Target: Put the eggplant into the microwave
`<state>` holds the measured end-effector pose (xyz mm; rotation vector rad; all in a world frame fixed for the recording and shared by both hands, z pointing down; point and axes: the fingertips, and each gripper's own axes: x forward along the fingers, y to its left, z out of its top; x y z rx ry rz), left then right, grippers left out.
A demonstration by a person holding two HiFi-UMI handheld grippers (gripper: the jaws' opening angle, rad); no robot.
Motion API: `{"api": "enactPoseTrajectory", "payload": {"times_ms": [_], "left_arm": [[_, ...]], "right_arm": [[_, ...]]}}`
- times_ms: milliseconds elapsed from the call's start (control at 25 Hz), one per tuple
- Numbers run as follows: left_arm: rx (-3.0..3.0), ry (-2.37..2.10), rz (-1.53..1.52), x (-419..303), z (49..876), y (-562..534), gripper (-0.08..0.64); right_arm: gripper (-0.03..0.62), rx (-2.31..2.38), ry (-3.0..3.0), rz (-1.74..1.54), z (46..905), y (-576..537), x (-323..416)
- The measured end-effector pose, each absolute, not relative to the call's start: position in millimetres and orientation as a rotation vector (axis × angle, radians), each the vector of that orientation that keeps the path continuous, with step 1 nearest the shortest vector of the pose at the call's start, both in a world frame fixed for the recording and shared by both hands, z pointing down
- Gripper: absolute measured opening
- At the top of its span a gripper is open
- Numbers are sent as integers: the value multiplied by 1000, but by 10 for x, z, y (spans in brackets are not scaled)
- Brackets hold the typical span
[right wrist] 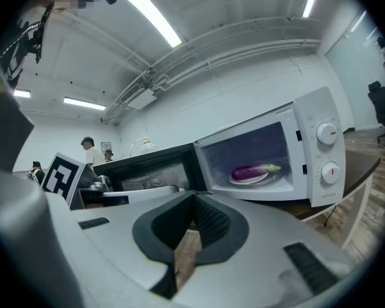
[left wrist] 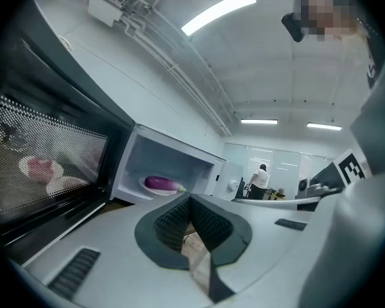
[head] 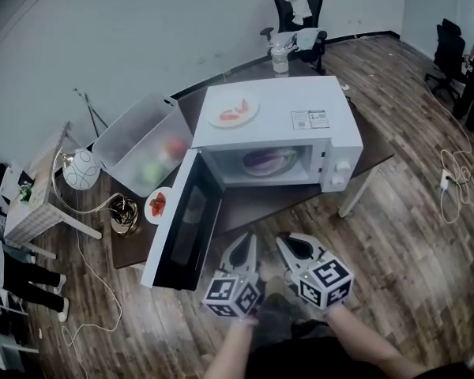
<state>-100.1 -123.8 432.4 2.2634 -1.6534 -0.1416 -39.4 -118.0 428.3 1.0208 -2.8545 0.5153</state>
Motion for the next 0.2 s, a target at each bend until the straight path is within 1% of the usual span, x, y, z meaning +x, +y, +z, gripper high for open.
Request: {"api": "enactPoseTrajectory", "payload": {"times_ms": [200], "left_arm": [[2247, -1642, -135, -1091, 4413, -1510, -2]], "right_arm": [[-3, 1006, -2840, 532, 4388, -1435, -505]]}}
